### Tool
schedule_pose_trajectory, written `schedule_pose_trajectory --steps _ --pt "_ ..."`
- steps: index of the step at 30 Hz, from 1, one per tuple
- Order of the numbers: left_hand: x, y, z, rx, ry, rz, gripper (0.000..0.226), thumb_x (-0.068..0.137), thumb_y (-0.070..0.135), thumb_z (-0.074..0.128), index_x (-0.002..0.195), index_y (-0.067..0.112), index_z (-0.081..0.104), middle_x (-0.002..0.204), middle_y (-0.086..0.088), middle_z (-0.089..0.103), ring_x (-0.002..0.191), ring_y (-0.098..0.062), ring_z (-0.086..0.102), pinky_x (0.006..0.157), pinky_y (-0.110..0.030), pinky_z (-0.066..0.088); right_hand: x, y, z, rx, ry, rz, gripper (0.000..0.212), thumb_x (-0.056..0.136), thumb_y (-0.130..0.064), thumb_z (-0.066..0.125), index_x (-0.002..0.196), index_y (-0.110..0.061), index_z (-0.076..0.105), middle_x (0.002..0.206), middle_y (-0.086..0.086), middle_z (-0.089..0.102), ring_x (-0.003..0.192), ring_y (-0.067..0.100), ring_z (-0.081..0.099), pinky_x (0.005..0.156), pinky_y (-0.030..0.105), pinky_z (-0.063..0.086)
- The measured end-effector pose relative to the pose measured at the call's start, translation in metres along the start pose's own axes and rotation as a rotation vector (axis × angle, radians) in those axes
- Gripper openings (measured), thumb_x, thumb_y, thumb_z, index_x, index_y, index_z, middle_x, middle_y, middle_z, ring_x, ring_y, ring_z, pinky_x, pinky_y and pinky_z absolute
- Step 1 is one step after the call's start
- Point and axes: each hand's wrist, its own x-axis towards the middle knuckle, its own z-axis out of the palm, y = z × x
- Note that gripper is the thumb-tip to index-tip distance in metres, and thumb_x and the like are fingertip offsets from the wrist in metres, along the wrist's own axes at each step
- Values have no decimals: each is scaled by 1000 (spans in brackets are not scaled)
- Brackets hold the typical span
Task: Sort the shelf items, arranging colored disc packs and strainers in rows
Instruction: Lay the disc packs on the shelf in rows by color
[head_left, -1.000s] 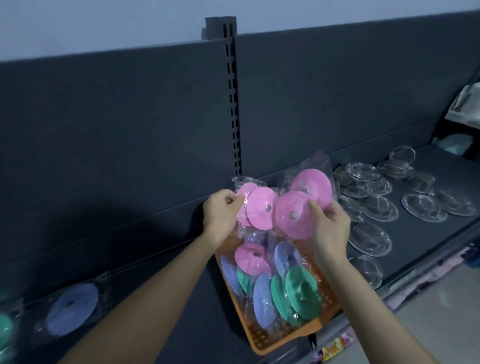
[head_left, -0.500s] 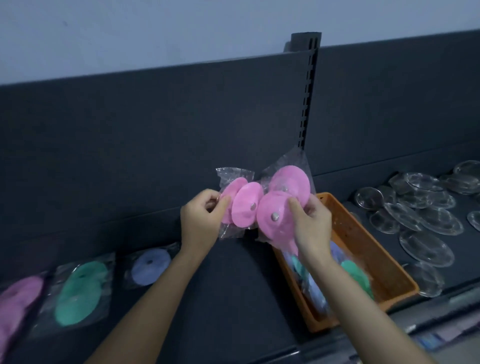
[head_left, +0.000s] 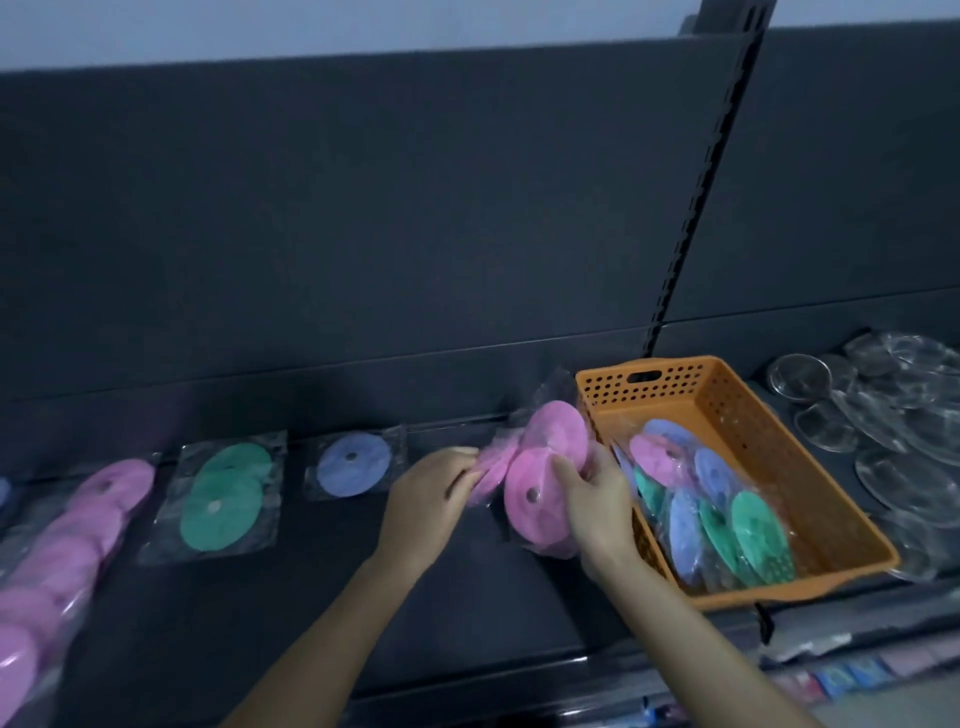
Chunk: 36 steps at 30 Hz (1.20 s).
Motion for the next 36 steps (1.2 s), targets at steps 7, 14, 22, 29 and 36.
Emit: schedule_pose_trajectory --steps 7,14,22,29,36 --pt "-42 -18 6 -55 -117 44 21 76 25 76 94 14 74 109 8 69 99 -2 63 88 -19 49 -8 29 -10 -121 -106 116 13 86 -13 60 80 -3 56 70 5 56 63 14 50 57 28 42" --pt "-52 -26 12 -80 -153 -129 23 83 28 70 104 18 69 118 8 62 109 -10 59 93 -20 44 -4 37 -17 -186 -146 173 17 85 -11 63 99 -5 59 92 11 66 82 20 60 72 35 51" --pt "-37 -32 20 29 -462 -544 117 61 46 80 151 24 9 157 0 14 143 -21 11 115 -37 19 -9 37 -23 -260 -272 126 37 77 1 60 94 -33 58 89 -9 68 86 12 64 67 23 50" --pt "-27 -34 5 -308 -267 -786 108 58 11 86 146 18 24 131 4 48 119 -20 51 92 -27 42 -10 31 -25 -442 -310 1 25 84 -3 54 80 -28 51 69 -10 60 65 6 57 48 4 39" --pt "-34 -46 -25 -679 -146 -915 56 65 -5 79 110 18 56 105 -6 65 91 -22 65 51 -23 52 -17 36 -15 -962 -314 -263 51 90 -7 50 140 -3 38 142 18 41 131 32 36 111 32 27"
